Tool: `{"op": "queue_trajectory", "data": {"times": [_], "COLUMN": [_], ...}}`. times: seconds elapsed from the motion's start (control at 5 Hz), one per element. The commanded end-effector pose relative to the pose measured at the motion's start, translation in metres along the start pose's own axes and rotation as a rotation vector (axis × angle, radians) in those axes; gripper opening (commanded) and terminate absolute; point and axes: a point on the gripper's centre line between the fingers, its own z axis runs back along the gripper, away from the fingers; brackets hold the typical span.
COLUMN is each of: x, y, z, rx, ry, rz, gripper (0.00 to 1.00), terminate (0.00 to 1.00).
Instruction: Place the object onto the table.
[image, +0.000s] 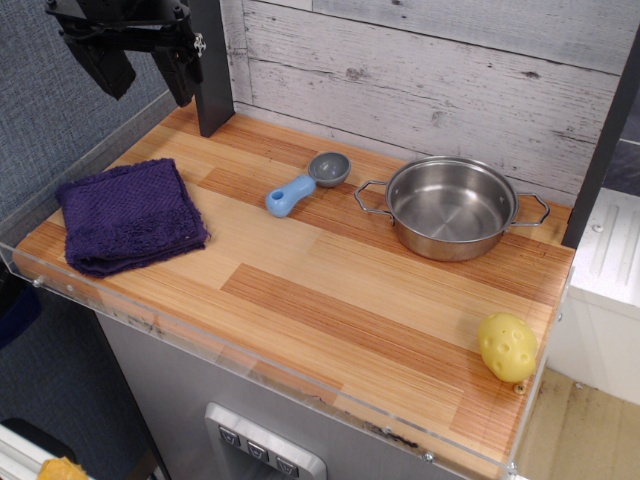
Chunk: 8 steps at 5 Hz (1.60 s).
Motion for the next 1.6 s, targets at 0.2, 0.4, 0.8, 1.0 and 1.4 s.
{"op": "queue_trajectory", "data": {"times": [0.2, 0.4, 0.8, 1.0, 1.4], "x": [0.014, 0.028, 0.024, 0.019, 0.017], "y": [-0.003, -0.008, -0.017, -0.025, -0.051], "z": [-0.009, -0.018, -0.042, -0.057, -0.092], "rx": [-0.044, -0.074, -0.051, -0.062, -0.13], "ry": [-0.003, -0.017, 0.023, 0.061, 0.088], "rz": [-0.098, -0.223, -0.513, -0.611, -0.659], "gripper": [1.0, 1.0, 1.0, 1.0, 1.0], "terminate": [0.0, 0.0, 0.0, 0.0, 0.0]}}
